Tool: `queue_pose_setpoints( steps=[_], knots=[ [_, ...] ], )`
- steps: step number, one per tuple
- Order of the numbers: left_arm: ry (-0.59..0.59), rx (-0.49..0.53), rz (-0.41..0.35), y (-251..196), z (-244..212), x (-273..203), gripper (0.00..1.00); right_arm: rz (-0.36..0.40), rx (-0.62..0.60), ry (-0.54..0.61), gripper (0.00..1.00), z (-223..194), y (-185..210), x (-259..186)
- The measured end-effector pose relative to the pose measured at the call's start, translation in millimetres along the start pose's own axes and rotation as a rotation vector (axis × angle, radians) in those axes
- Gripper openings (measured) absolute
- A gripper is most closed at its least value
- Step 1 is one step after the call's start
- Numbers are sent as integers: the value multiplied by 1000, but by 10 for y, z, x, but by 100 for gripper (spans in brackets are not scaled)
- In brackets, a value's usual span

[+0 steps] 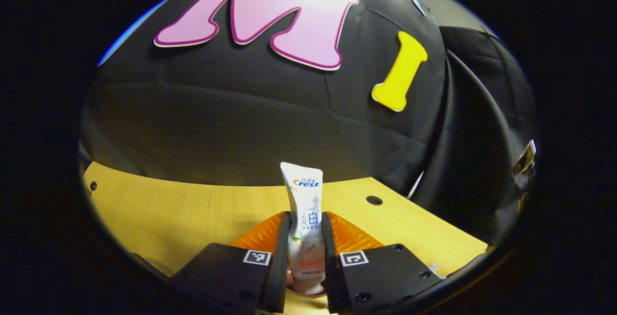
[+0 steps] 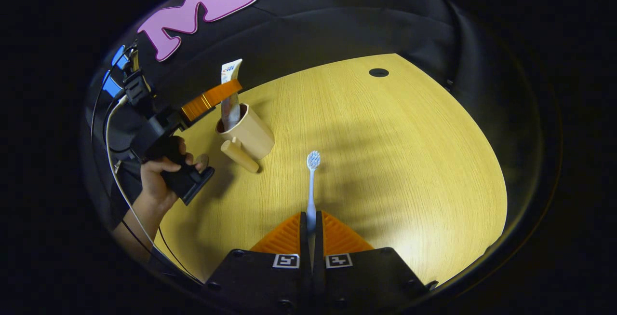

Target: Put the toothbrush and toothpaste on the desktop into the cup, then pick up the cup and place it on the coaster on the desktop.

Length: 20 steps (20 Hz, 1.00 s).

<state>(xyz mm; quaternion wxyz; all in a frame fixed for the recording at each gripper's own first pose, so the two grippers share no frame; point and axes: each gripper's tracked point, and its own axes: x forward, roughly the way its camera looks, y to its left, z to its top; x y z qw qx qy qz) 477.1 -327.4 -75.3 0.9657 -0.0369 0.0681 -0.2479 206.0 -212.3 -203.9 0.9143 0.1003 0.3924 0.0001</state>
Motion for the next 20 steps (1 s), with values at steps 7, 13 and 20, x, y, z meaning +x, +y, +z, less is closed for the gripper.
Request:
queue_pose_setpoints(
  steps=[7,13,20],
  knots=[
    [-45,-8,62,80,246,-359,97,32,-59,-118,5,530,207,-62],
    [-149,-93,181,309,595,-1219,98,107,-67,-290,5,1329,529,-10],
    [-131,-197,277,604,357,-1924,98,213,-77,-470,5,2032,1017,226]
  ],
)
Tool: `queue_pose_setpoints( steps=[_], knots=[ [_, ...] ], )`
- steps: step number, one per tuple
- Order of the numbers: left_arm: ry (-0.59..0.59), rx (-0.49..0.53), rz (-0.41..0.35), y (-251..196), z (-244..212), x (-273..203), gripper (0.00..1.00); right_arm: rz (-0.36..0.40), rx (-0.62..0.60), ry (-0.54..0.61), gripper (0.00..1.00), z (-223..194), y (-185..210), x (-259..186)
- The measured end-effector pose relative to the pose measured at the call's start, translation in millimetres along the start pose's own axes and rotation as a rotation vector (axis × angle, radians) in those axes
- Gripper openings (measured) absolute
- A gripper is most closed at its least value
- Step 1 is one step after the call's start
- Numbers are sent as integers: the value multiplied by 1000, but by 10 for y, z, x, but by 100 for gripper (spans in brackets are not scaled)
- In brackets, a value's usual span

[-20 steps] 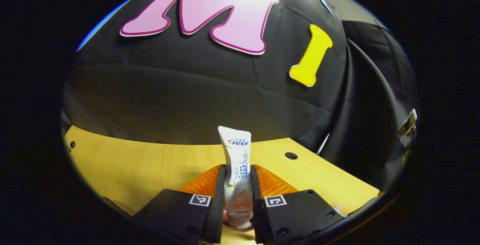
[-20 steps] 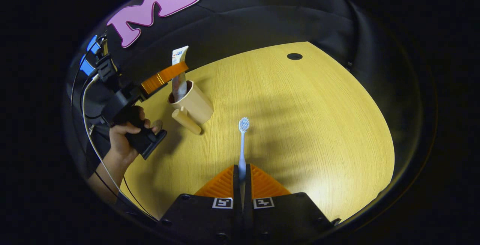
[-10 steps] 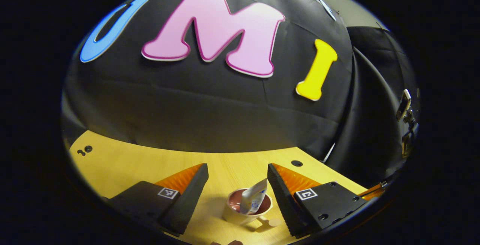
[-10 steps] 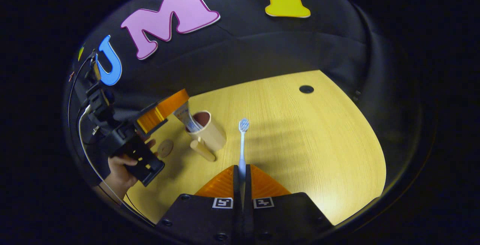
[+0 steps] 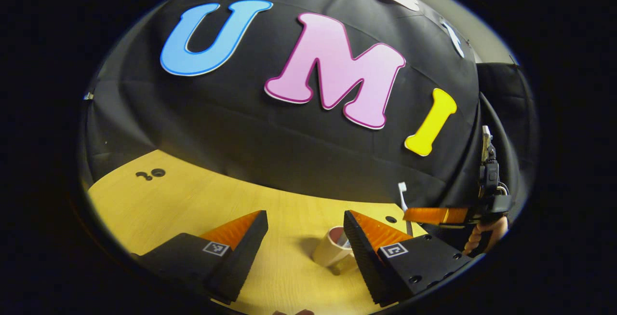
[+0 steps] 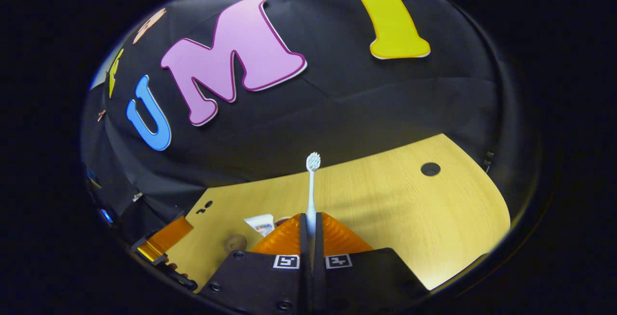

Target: Put the toothbrush and toothpaste on the desktop into the cup, then pick up the cup and place it on the coaster on the desktop.

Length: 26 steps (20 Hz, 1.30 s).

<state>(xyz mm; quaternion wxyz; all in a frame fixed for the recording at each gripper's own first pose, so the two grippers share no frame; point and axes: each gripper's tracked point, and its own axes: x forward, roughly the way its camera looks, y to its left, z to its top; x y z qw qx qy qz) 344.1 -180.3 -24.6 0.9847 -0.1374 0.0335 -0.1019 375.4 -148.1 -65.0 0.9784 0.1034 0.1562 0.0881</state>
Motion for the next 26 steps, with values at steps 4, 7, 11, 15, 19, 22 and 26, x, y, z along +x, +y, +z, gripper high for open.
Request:
queue_pose_setpoints(
  steps=[4,7,11,15,19,22,26],
  knots=[
    [36,-36,36,231,-161,-97,97,66,5,-88,5,165,155,284],
    [27,-57,53,334,-150,-104,97,91,3,-120,4,163,184,453],
    [17,-52,68,419,-162,-135,97,133,-9,-183,4,187,298,638],
    [29,-76,62,411,-282,-117,97,148,-36,-212,5,113,319,775],
    [58,-63,52,371,-457,-92,97,162,-44,-222,5,2,296,841],
    [79,-66,40,339,-553,-91,97,168,-23,-220,5,-70,267,849],
    [85,-52,31,298,-604,-27,97,184,-22,-221,5,-126,266,798]
  ],
)
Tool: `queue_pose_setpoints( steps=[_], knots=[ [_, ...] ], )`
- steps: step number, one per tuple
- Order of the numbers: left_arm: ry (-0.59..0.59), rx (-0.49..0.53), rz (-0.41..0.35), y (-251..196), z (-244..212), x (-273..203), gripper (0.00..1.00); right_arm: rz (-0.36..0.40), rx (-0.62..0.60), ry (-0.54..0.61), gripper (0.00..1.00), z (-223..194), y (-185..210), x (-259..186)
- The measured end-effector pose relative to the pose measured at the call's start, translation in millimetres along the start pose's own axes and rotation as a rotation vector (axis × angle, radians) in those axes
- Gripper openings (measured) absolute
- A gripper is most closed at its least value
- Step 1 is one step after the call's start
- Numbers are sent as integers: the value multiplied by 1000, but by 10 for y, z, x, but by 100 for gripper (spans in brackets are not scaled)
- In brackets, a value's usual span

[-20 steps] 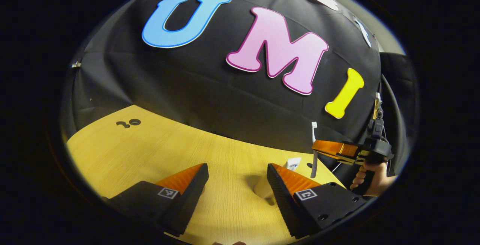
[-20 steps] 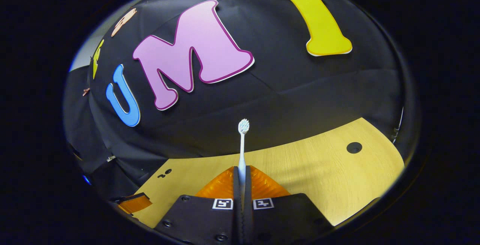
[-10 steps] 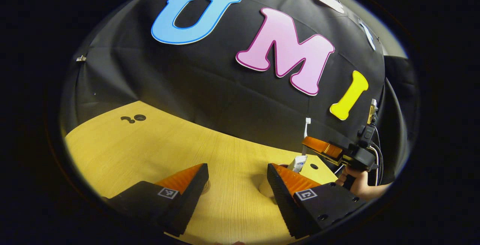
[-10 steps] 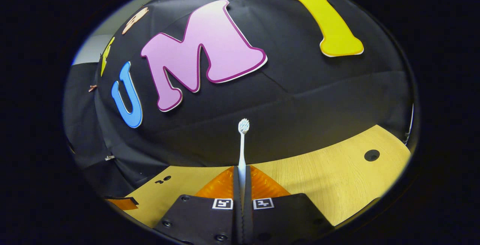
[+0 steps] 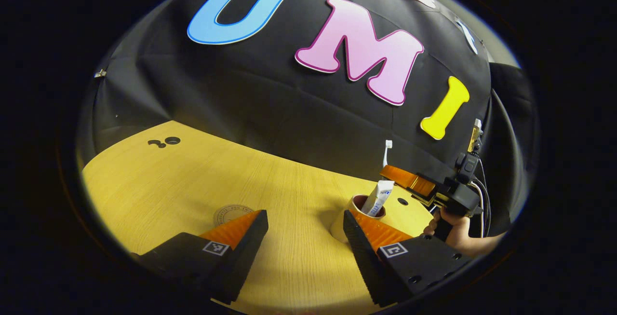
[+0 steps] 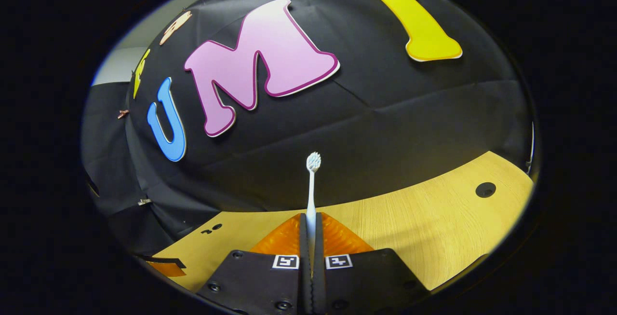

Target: Put the toothbrush and toothpaste on the desktop into the cup, then pick up the cup and place it on the coaster on the desktop.

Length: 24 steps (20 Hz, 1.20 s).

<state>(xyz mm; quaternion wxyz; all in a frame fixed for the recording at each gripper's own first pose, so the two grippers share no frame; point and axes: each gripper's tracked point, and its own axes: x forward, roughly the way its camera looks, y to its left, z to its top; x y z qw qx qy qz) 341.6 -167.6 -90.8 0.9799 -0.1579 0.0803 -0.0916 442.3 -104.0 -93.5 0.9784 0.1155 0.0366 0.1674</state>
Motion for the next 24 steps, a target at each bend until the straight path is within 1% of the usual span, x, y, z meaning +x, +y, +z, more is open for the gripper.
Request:
queue_pose_setpoints(
  steps=[1,4,6,7,9,11,12,14,17,21,23,24],
  knots=[
    [-3,-3,-7,-28,0,2,97,6,-9,-3,8,10,5,-34],
    [-10,-4,-17,-93,-2,23,97,30,-29,-14,11,3,26,-118],
    [-13,-7,-23,-127,-16,39,97,49,-38,-26,11,38,70,-205],
    [-13,-9,-25,-147,-33,44,97,47,-43,-24,13,32,73,-233],
    [-5,-16,-28,-154,-81,47,97,45,-40,-27,13,63,75,-345],
    [-8,-26,-36,-186,-83,6,97,15,-36,-33,13,132,19,-465],
    [-7,-25,-32,-191,-82,-26,97,-4,-30,-21,17,142,-7,-544],
    [-3,-17,-28,-204,-105,-88,97,-15,-17,5,49,171,14,-672],
    [13,-5,-14,-183,-153,-208,97,-55,-18,46,95,208,5,-790],
    [26,-18,6,-138,-189,-403,97,-117,63,187,97,108,-10,-868],
    [34,-10,35,-47,-227,-518,97,-153,137,264,97,47,-32,-900],
    [39,-8,47,-2,-236,-591,97,-159,189,302,98,22,0,-902]
  ],
)
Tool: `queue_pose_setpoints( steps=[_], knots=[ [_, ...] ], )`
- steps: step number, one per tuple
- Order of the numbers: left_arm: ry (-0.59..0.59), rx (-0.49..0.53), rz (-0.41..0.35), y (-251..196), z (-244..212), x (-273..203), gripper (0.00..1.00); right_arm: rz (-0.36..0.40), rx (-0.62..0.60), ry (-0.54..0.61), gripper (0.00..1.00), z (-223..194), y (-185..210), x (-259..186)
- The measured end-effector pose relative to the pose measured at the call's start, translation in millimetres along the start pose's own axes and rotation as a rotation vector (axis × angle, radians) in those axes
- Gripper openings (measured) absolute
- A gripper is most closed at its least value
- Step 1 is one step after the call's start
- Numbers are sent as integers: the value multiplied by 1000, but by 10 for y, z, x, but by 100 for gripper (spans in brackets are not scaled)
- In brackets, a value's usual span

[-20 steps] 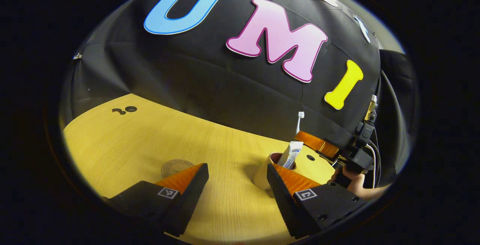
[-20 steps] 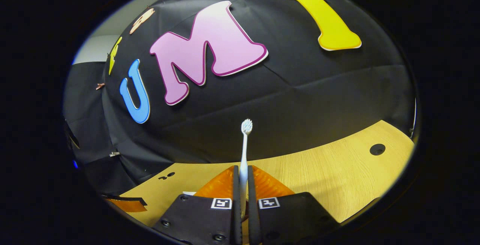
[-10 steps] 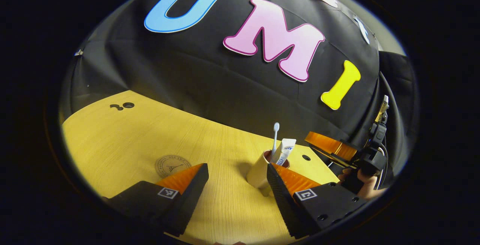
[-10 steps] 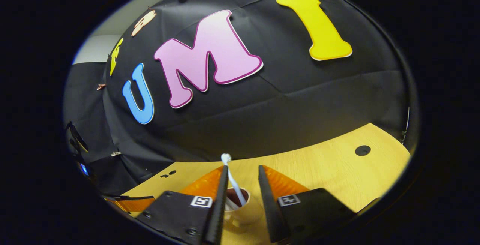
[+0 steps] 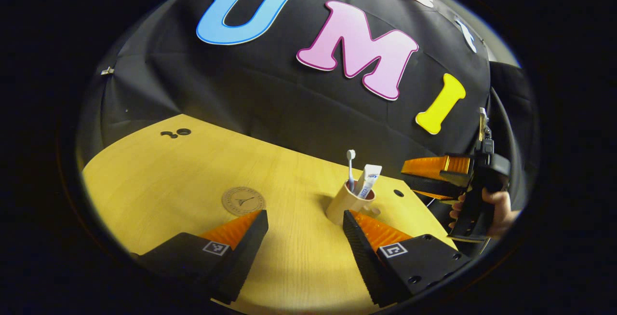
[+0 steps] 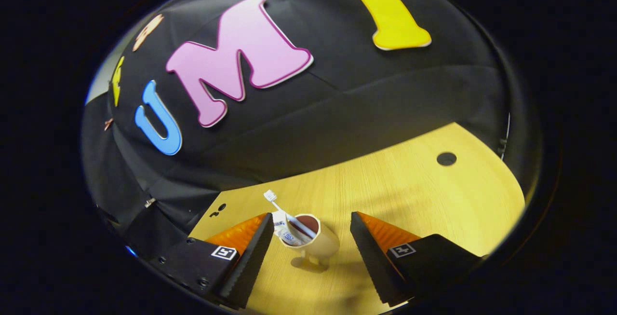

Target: Put the toothbrush and toothpaste on the desktop into the cup, then pick up the cup and place it on the coaster on the desktop.

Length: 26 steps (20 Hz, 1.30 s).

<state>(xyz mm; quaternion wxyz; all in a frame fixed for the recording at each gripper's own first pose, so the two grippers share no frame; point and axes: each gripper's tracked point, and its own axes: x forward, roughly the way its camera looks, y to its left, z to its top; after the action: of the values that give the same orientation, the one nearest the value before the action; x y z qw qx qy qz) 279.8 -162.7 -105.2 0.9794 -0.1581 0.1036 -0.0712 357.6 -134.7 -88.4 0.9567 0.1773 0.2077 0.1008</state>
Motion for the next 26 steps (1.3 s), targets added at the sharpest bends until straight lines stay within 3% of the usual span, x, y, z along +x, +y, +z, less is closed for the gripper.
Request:
queue_pose_setpoints(
  steps=[4,8,14,18,21,26],
  knots=[
    [22,-27,47,188,-87,-259,97,-46,41,138,98,-157,3,31],
    [34,-50,95,389,-155,-539,97,-56,7,270,98,-392,172,118],
    [77,-75,166,683,-250,-914,97,-137,-81,461,98,-827,190,234],
    [139,-92,179,743,-369,-1095,97,-154,-130,555,98,-1069,189,364],
    [173,-117,177,785,-380,-1254,97,-216,-165,617,98,-1235,32,465],
    [199,-58,179,852,-287,-1426,97,-260,-205,666,98,-1383,-34,606]
  ],
)
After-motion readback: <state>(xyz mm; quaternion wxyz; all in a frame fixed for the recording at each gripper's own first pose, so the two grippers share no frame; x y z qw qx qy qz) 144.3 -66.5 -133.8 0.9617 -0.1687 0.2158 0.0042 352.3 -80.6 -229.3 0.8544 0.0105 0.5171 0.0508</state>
